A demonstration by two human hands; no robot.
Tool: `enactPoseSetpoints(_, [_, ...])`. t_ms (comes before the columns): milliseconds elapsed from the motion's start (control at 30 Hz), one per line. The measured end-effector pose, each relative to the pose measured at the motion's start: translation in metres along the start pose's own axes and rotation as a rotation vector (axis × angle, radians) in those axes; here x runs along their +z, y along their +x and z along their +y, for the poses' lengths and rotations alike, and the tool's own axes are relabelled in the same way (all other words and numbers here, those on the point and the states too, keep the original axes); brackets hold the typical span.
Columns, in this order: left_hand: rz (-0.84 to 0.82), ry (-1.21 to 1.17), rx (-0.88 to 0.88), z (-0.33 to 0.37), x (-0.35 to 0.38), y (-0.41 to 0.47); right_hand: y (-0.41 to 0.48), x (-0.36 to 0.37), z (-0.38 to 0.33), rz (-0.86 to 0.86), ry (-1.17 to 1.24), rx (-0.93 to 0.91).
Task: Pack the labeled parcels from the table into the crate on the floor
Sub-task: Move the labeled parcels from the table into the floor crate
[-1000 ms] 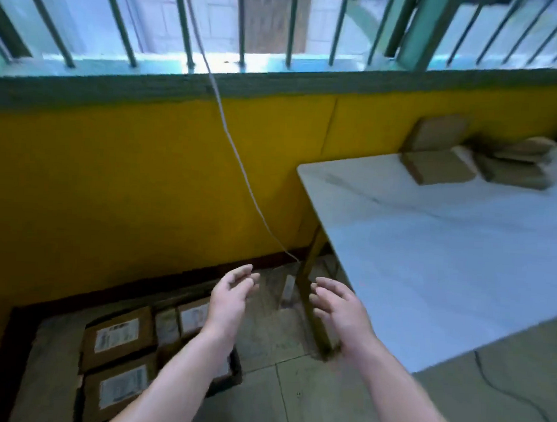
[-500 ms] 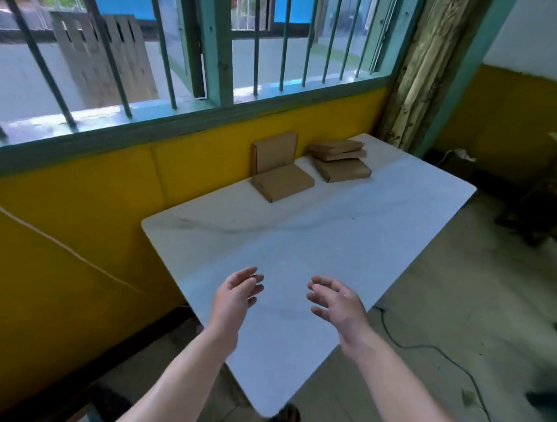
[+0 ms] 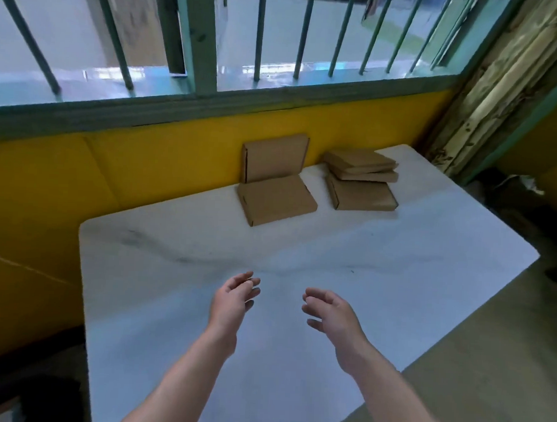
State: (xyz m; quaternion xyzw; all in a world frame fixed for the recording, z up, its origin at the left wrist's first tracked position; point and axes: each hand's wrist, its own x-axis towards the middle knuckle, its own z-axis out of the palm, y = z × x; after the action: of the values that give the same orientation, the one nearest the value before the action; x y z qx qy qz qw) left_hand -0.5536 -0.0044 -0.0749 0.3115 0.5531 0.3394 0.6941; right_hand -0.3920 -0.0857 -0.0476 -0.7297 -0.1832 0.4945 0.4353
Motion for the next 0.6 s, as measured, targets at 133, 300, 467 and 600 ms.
enactPoseSetpoints(133, [0.085, -0.013, 0.011, 0.012, 0.027, 0.036, 0.056, -0.017, -0.02, -0.059, -0.025, 0.013])
enactPoseSetpoints(300, [0.222, -0.007, 0.028, 0.016, 0.06, 0.085, 0.142, -0.035, -0.049, -0.139, -0.089, -0.016])
enactPoseSetpoints(467, [0.438, 0.122, 0.054, 0.03, 0.092, 0.127, 0.231, -0.056, -0.091, -0.159, -0.186, -0.049])
enactPoseSetpoints(600, [0.557, 0.14, 0.022, 0.044, 0.112, 0.15, 0.283, -0.063, -0.117, -0.234, -0.301, -0.101])
